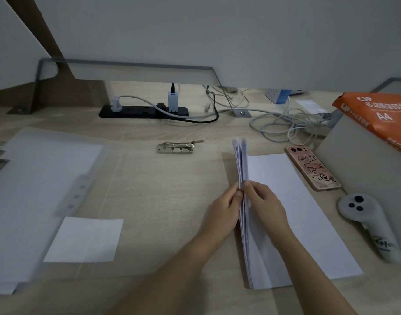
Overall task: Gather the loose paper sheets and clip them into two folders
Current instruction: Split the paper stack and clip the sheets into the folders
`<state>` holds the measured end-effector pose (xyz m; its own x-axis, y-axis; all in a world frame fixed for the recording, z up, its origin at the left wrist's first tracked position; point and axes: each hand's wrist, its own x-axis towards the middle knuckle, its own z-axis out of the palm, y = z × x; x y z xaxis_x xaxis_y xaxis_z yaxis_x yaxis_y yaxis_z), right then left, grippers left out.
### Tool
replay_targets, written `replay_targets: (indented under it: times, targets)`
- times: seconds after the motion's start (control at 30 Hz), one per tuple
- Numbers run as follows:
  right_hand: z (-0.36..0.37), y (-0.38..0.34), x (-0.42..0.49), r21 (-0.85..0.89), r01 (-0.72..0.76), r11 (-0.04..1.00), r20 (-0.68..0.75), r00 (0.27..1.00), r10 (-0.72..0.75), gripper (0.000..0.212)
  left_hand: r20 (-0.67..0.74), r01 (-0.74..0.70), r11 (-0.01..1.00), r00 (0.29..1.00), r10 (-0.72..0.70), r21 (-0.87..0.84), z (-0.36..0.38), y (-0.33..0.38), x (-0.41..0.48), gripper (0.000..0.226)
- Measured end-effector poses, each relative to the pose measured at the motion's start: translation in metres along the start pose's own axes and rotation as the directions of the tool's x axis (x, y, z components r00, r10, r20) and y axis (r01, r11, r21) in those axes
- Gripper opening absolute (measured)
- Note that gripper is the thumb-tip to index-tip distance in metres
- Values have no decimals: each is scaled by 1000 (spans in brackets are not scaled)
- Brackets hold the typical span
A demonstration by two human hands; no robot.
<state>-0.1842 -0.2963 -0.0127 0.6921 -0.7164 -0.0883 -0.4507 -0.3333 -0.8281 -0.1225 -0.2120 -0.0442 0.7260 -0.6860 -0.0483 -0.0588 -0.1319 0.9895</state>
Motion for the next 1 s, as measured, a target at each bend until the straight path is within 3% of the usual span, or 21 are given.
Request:
replay_targets:
  times: [0.13, 0.33, 0.47, 0.6, 0.73, 0.87, 1.0]
  targets:
    - [6, 1, 1, -167, 46, 985, -44, 998, -54, 13, -22, -30, 996, 999, 31, 79, 0, -1, -2, 32]
    - [1, -2, 3, -141, -48, 989, -28, 999, 45, 34, -24, -40, 992, 999, 43, 122, 1, -5, -2, 24]
    - [-1, -2, 3, -146, -7, 989, 64, 998, 16, 32, -24, -60, 989, 998, 64, 132, 2, -5, 0, 25]
    - [1, -1, 7, -218, 16, 976, 61, 998, -3, 29, -33, -47, 994, 998, 51, 99, 3, -6, 2, 28]
    - [-5, -4, 5, -92, -81, 992, 12, 997, 82, 38, 12, -54, 990, 999, 53, 127, 3, -4, -2, 63]
    - [-12, 0, 4, 101, -148, 984, 17, 989, 147, 39, 9, -121, 926, 992, 126, 358, 5, 5, -8, 71]
    - [-16, -2, -1, 258, -159, 953, 86, 986, 142, 47, 129, 75, 997, 989, -72, -17, 19, 21, -21, 62]
